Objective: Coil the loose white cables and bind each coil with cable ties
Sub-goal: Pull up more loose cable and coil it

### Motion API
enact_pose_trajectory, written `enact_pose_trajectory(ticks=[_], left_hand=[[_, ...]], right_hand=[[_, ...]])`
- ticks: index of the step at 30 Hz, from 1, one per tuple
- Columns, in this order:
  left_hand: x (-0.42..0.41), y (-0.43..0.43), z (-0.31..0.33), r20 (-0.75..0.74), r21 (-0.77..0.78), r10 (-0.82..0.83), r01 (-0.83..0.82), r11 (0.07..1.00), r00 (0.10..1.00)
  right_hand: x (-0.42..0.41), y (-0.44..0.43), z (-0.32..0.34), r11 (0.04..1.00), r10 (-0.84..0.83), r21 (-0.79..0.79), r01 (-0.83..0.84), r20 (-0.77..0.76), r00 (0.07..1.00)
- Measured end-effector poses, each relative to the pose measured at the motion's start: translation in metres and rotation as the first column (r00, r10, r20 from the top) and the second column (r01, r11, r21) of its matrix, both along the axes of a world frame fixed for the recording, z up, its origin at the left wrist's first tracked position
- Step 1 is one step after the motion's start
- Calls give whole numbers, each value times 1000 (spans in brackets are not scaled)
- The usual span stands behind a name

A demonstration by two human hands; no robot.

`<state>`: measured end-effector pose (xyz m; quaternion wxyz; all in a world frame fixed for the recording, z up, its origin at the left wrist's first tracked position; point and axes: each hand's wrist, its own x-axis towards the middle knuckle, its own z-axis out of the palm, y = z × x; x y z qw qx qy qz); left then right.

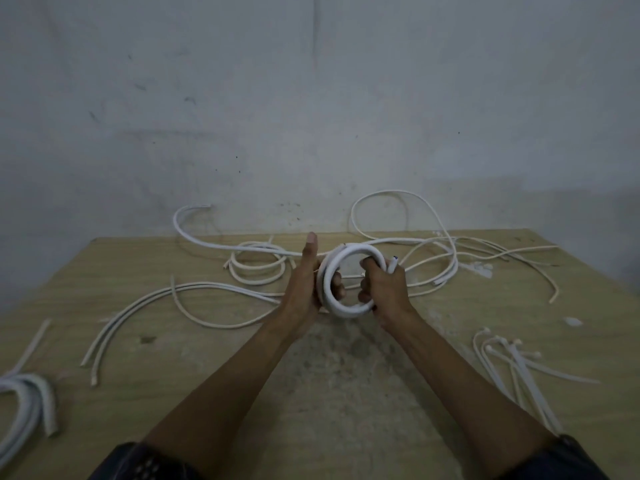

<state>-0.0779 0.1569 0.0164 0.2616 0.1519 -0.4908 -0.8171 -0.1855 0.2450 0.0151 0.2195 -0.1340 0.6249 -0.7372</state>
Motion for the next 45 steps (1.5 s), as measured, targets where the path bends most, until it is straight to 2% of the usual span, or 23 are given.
enact_pose_trajectory(ticks=[3,7,9,14,17,19,21,22,23,26,28,30,33,36,39,45], left_hand=[[-6,12,-10,16,-88,42,-40,995,999],[6,11,0,-47,44,-184,186,982,982],[9,9,2,-5,40,-235,235,971,972],[9,7,5,47,61,-142,139,988,989],[5,7,3,132,87,21,-33,996,991],[4,5,3,157,81,110,-123,989,981],[5,1,7,163,16,142,-147,989,976],[7,1,9,166,-30,143,-140,990,976],[7,1,10,174,-85,141,-128,988,975],[4,13,9,228,-301,142,-69,951,963],[-1,25,7,267,-398,140,-23,917,953],[-2,35,7,281,-402,126,-2,916,951],[-1,38,6,259,-377,100,5,926,961],[-4,39,10,246,-389,181,-74,918,952],[-5,38,16,181,-461,265,-156,873,947],[-9,44,20,68,-560,382,-281,779,922]], right_hand=[[-2,-2,-4,997,-59,-42,63,98,993],[3,-4,-8,997,-50,-45,57,141,989],[7,-7,-11,999,-52,-1,53,120,991],[14,-7,-16,999,-35,44,32,77,996],[20,-1,-19,994,38,103,-31,-62,997],[20,8,-18,975,178,167,-149,-175,968],[13,22,-15,916,386,198,-350,-196,901],[5,28,-12,893,445,161,-420,-174,879],[-1,36,-8,899,437,127,-419,-190,879],[-10,44,4,951,301,62,-302,-396,867],[-3,43,4,973,230,123,-195,-578,783],[9,40,-1,988,134,148,-42,-689,712],[12,38,-6,979,-10,131,158,-738,675],[9,35,-8,971,-101,93,221,-678,728],[10,30,-10,972,-139,82,219,-548,825],[8,29,2,972,-219,27,234,-272,937]])
